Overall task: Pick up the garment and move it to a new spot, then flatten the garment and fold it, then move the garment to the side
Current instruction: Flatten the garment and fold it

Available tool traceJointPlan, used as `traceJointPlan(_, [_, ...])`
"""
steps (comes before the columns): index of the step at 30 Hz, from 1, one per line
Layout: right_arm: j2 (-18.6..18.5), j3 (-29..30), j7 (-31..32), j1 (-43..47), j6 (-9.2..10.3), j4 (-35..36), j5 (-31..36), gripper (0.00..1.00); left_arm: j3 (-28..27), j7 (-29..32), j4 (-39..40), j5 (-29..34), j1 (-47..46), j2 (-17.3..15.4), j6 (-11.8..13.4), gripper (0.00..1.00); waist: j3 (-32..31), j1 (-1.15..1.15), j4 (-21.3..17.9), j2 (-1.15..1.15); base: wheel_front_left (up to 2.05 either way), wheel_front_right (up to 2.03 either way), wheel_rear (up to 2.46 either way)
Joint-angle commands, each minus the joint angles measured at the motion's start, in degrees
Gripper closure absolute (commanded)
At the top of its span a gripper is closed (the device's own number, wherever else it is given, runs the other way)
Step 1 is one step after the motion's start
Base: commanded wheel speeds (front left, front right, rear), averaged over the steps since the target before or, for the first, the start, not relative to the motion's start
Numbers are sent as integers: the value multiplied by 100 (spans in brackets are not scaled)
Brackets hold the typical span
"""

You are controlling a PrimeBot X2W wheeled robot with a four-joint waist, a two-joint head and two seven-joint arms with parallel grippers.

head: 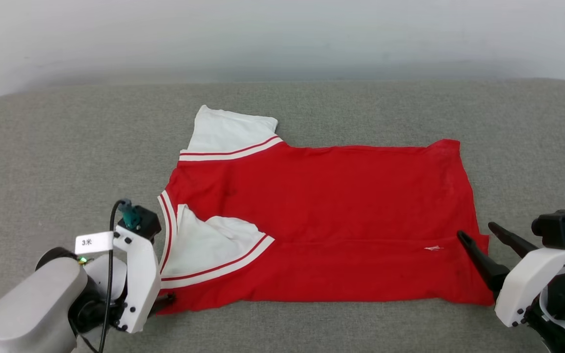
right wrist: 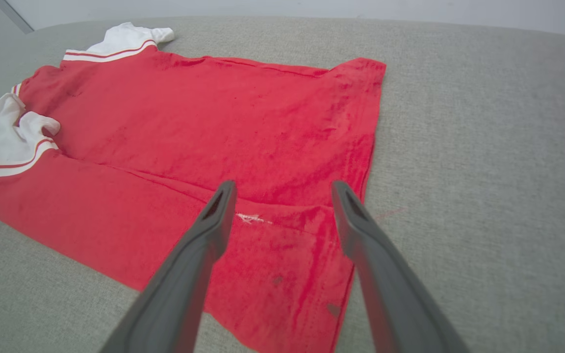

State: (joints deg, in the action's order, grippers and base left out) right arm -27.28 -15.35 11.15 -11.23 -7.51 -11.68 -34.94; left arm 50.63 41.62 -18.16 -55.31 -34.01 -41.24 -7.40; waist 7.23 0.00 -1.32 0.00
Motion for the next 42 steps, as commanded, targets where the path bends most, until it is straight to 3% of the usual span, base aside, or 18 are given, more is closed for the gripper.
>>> traceJointPlan(1, [39,10,-2,-78,5,17,44,0,33,-5,-78,-19,100,16,7,0,57,0,-56,0,0,0,0])
traceJointPlan(12, [80,-49,-67,-212,5,-41,22,0,425,-152,-655,-47,225,259,13,0,257,0,-203,0,0,0,0])
traceJointPlan(13, [60,-46,-62,-221,5,-50,10,0,472,-217,-634,-26,193,266,12,66,255,0,-200,0,0,0,0])
traceJointPlan(14, [38,-38,-59,-232,5,-59,10,0,497,-275,-622,-58,183,277,11,100,249,0,-195,0,0,0,0])
traceJointPlan(23, [-567,18,315,-325,5,208,260,0,640,-895,-180,-40,-78,-115,9,100,23,0,-39,0,0,0,0])
traceJointPlan(34, [-1233,-53,2347,-292,5,745,-315,0,732,-1360,295,148,-17,-283,9,100,-17,0,104,0,0,0,0])
traceJointPlan(38, [-1282,-105,3024,-204,5,724,-538,0,760,-1412,372,205,-62,-207,9,100,30,0,180,0,0,0,0])
traceJointPlan(42, [-1182,-127,3288,-146,5,590,-582,0,781,-1450,409,263,-162,-159,9,100,119,0,263,0,0,0,0])
